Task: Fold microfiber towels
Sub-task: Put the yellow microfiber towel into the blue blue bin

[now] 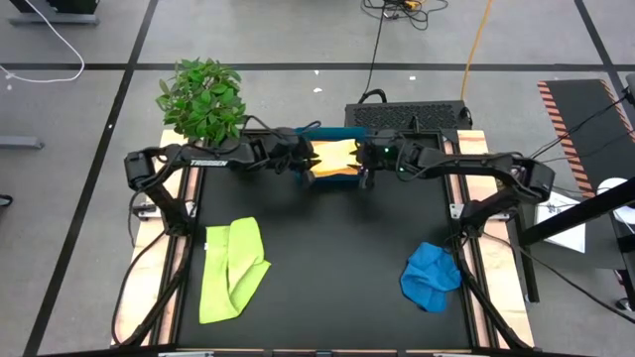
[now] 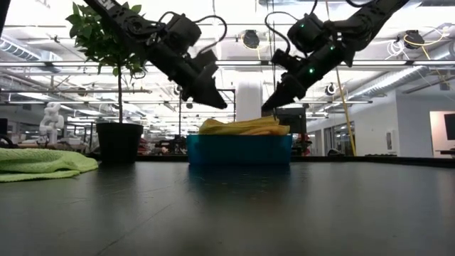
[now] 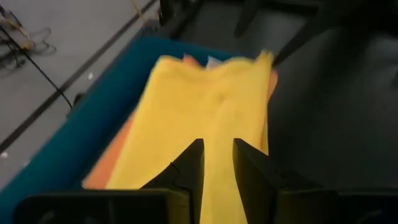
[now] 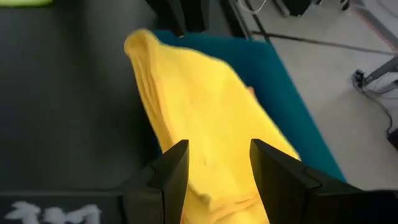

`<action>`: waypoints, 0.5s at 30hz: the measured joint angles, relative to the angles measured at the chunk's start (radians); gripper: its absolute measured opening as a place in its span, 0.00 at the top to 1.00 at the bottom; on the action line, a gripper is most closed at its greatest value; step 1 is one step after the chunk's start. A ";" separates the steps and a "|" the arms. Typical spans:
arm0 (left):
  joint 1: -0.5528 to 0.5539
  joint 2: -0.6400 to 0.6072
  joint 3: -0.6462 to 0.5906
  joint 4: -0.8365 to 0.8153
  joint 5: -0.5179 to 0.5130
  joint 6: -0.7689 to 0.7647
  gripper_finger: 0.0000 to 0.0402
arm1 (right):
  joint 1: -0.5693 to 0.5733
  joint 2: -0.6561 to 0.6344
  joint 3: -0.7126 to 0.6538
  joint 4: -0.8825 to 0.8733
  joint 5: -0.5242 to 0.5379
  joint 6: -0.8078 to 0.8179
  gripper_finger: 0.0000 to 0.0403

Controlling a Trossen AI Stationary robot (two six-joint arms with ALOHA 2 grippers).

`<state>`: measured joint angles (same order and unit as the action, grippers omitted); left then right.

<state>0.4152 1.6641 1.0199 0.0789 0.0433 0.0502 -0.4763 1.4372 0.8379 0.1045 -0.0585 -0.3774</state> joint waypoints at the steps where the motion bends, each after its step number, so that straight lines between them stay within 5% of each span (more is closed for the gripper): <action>1: -0.002 -0.001 0.001 0.009 -0.001 0.000 0.78 | 0.000 -0.005 0.000 0.006 -0.005 0.002 0.59; 15: 0.001 0.137 0.000 0.003 -0.018 -0.028 0.78 | -0.030 0.161 0.000 0.071 -0.022 0.003 0.59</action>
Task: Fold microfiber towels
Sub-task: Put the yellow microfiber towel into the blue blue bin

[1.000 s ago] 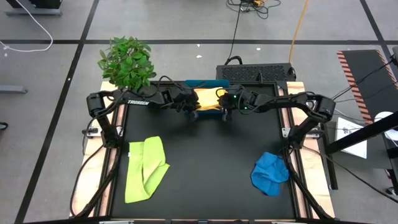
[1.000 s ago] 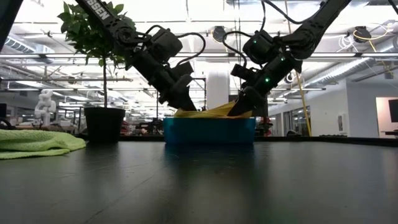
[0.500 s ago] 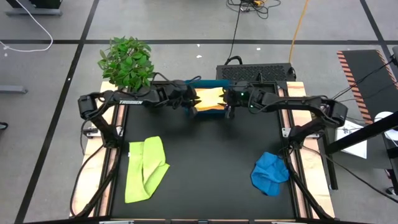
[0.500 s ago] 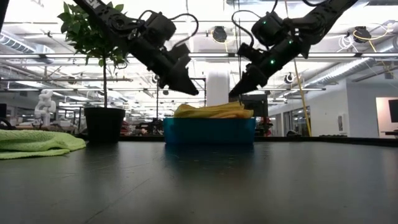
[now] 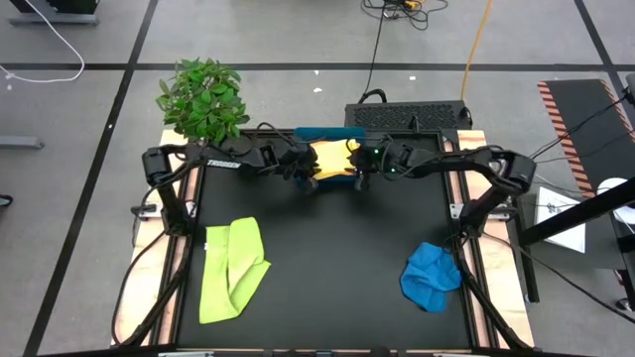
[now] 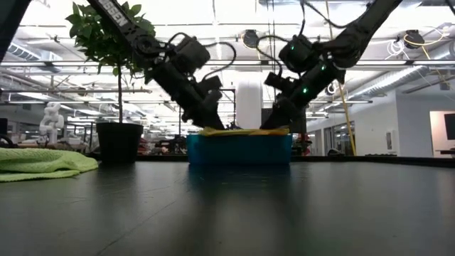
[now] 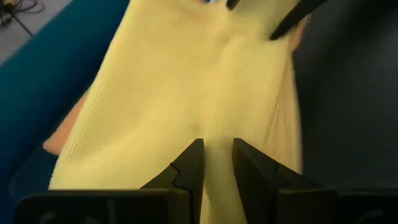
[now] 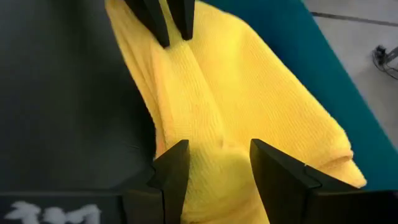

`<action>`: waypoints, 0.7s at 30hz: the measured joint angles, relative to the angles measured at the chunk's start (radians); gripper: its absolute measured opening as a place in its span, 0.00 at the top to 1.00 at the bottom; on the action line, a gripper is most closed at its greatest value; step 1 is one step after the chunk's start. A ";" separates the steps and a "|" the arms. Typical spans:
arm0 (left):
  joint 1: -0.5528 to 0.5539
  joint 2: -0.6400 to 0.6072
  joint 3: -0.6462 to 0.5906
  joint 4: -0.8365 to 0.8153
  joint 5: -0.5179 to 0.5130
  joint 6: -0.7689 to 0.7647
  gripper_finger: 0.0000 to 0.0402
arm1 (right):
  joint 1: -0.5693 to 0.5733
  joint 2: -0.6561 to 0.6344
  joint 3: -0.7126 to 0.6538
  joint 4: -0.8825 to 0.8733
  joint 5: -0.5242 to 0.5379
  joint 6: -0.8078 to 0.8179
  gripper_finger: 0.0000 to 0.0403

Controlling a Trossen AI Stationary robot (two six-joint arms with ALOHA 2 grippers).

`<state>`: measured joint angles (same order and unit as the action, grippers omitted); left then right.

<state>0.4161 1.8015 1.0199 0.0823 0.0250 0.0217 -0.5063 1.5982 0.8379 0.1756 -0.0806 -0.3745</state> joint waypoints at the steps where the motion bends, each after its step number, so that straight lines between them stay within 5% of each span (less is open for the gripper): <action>1: 0.007 0.011 0.000 0.003 0.000 -0.003 0.78 | -0.006 0.014 0.000 0.008 0.000 -0.001 0.59; 21: 0.062 0.073 0.002 0.051 -0.065 -0.043 0.78 | -0.057 0.088 0.001 0.033 0.001 0.020 0.59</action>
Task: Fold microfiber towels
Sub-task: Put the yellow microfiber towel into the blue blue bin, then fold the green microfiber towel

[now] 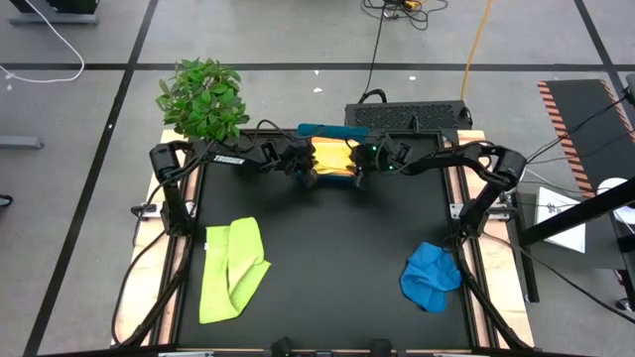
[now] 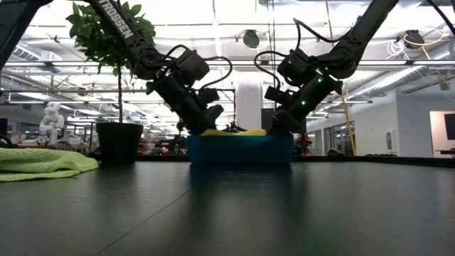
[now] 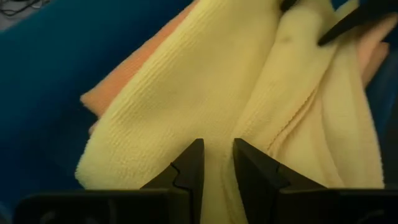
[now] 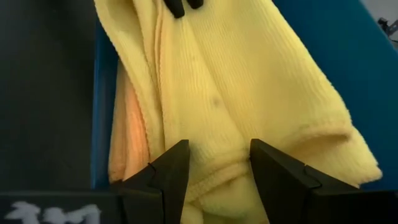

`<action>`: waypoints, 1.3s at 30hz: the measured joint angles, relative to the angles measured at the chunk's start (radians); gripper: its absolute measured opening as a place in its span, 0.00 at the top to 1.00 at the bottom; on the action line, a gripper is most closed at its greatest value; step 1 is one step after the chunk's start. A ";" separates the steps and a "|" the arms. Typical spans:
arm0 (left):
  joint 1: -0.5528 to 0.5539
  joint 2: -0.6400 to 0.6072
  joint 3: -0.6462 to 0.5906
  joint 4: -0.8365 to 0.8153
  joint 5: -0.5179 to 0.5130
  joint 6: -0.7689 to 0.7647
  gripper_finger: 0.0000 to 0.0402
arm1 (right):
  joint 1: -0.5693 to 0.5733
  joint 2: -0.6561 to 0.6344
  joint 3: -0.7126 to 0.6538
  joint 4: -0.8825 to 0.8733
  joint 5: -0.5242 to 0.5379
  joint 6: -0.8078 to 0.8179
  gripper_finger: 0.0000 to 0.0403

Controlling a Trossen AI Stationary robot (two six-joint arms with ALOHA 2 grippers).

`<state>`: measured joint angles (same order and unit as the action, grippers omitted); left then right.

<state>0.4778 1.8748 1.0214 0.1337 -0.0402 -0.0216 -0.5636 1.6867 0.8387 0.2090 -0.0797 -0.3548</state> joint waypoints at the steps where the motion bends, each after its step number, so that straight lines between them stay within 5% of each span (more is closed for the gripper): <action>1: 0.000 0.000 -0.001 -0.001 -0.009 0.000 0.78 | 0.001 -0.003 0.000 -0.002 0.000 0.000 0.59; 10: 0.000 -0.028 -0.004 -0.008 -0.033 -0.007 0.78 | 0.011 -0.091 -0.002 -0.019 0.002 0.008 0.59; 21: -0.071 -0.249 -0.003 -0.075 -0.079 0.018 0.78 | 0.064 -0.332 -0.002 -0.119 0.001 0.055 0.59; 28: -0.326 -0.379 -0.002 -0.210 -0.081 0.019 0.78 | 0.199 -0.485 -0.002 -0.292 0.000 0.107 0.59; 39: -0.800 -0.391 -0.009 -0.223 -0.473 -0.062 0.78 | 0.519 -0.583 -0.168 -0.208 0.001 0.243 0.59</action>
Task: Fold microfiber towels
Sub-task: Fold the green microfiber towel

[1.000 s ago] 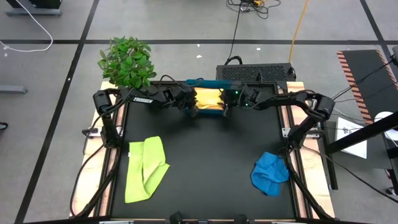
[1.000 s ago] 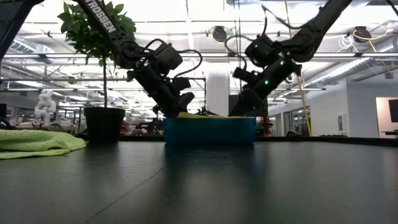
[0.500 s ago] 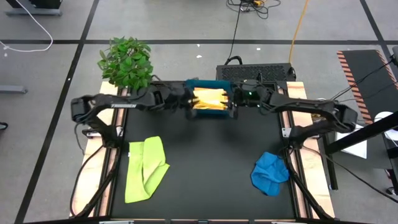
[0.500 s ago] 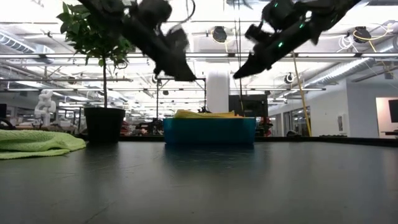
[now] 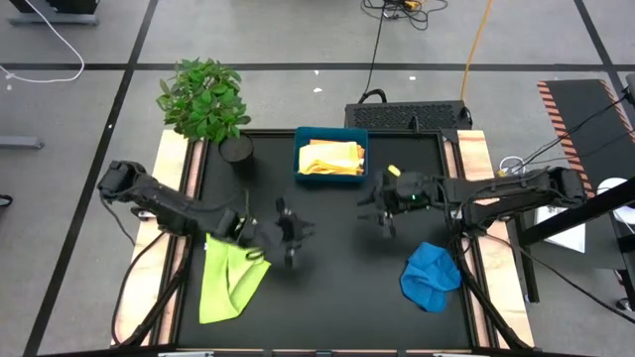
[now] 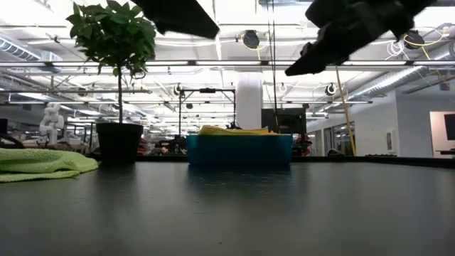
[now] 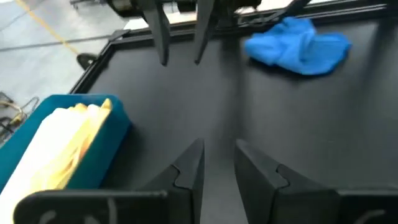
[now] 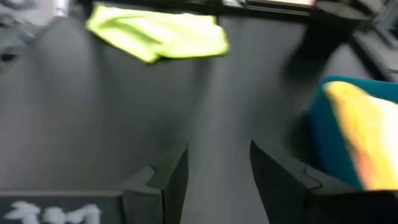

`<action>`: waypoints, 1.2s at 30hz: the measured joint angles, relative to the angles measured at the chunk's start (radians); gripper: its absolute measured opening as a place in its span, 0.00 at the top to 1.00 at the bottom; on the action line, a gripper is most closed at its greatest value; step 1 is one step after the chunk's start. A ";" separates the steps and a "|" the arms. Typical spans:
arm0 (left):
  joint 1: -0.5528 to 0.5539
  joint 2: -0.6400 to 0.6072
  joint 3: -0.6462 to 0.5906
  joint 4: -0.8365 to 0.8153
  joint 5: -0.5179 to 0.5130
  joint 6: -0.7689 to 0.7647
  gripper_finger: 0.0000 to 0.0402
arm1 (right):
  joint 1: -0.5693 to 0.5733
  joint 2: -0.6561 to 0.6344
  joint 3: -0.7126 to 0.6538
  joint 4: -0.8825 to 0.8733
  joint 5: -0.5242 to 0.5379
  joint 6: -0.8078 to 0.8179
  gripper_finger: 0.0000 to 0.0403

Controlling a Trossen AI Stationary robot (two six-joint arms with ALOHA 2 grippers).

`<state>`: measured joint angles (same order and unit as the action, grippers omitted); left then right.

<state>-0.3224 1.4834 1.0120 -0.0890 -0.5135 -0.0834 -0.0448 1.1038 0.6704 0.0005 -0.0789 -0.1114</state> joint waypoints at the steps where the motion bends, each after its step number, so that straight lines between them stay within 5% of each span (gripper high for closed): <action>1: -0.023 0.000 -0.007 0.005 -0.020 -0.009 0.78 | 0.027 0.000 -0.027 0.046 0.003 0.015 0.59; 15: -0.046 0.000 -0.241 0.021 -0.059 -0.382 0.78 | 0.209 0.020 -0.423 0.811 0.164 0.096 0.59; 19: -0.022 0.000 -0.247 -0.140 0.000 -0.538 0.78 | 0.211 0.021 -0.460 0.854 0.164 0.101 0.59; 23: -0.003 -0.009 -0.178 -0.498 0.119 -0.696 0.78 | 0.211 0.021 -0.464 0.859 0.163 0.099 0.59; 28: -0.005 -0.011 -0.091 -0.914 0.145 -0.862 0.78 | 0.211 0.021 -0.464 0.856 0.162 0.081 0.59; 36: 0.068 -0.011 -0.172 -0.912 0.221 -0.838 0.78 | 0.211 0.021 -0.464 0.856 0.161 0.045 0.59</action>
<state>-0.2540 1.4727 0.8403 -1.0008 -0.2926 -0.9214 0.1658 1.1244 0.2062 0.8562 0.0826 -0.0668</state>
